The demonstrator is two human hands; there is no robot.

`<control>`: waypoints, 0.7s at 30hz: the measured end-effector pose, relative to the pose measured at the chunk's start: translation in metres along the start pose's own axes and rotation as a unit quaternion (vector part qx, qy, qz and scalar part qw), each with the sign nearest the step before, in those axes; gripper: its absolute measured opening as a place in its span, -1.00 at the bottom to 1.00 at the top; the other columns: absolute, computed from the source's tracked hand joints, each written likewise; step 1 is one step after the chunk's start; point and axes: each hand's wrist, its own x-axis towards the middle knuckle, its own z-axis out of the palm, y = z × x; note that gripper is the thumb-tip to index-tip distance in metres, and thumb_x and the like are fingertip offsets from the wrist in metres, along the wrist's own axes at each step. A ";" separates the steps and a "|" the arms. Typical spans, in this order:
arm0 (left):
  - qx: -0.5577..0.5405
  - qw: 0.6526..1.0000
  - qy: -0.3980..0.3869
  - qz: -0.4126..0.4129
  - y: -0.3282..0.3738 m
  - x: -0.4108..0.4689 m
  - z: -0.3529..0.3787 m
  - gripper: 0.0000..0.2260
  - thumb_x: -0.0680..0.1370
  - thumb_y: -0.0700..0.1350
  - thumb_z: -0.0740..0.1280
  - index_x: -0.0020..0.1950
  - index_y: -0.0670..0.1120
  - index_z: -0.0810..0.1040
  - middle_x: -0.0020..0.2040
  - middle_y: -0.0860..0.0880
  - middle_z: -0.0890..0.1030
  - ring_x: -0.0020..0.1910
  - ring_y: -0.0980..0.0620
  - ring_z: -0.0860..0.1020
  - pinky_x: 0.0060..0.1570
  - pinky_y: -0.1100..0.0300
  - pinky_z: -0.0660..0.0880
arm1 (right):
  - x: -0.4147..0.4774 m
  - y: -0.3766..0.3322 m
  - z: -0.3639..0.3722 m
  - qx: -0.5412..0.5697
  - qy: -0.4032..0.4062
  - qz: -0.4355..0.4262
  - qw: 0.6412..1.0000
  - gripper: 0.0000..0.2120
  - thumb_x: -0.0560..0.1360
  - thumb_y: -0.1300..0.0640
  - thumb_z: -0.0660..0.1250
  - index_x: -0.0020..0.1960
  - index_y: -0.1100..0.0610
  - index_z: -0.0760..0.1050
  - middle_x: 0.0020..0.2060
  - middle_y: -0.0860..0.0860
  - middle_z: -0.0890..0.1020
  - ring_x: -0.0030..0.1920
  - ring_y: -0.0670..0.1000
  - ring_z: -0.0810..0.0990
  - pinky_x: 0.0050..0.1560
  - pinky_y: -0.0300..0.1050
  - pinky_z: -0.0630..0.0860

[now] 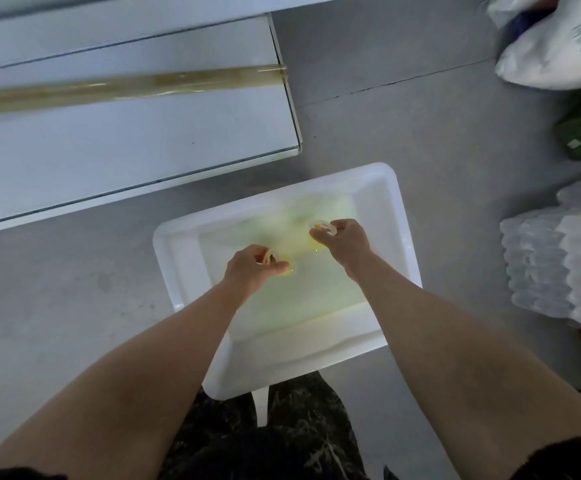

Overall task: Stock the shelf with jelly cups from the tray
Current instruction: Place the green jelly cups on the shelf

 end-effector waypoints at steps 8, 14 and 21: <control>-0.051 0.996 0.037 0.069 0.060 -0.066 -0.045 -0.56 0.18 0.24 0.54 -0.09 -0.01 0.68 -0.22 0.07 0.60 -0.18 0.01 0.54 -0.05 0.09 0.53 | -0.076 -0.038 -0.052 -0.019 0.008 -0.126 0.992 -0.53 0.36 -0.08 0.55 0.16 0.06 0.50 -0.01 -0.05 0.61 -0.01 -0.04 0.58 -0.18 -0.25 0.42; -0.109 0.981 0.082 0.140 0.130 -0.143 -0.094 -0.57 0.24 0.09 0.63 0.01 -0.06 0.65 -0.05 0.02 0.64 -0.08 0.01 0.60 0.06 0.04 0.56 | -0.140 -0.096 -0.095 -0.070 0.047 -0.265 0.960 -0.58 0.24 -0.18 0.56 -0.08 0.02 0.51 -0.25 -0.11 0.55 -0.23 -0.08 0.54 -0.31 -0.27 0.37; -0.095 0.958 0.128 0.240 0.210 -0.250 -0.158 -0.49 0.25 0.00 0.65 0.10 -0.14 0.60 0.11 -0.12 0.63 0.01 -0.02 0.59 0.00 0.11 0.53 | -0.236 -0.178 -0.145 -0.071 0.077 -0.391 0.914 -0.62 0.31 -0.07 0.58 0.02 0.01 0.52 -0.14 -0.12 0.61 -0.11 -0.08 0.58 -0.25 -0.36 0.39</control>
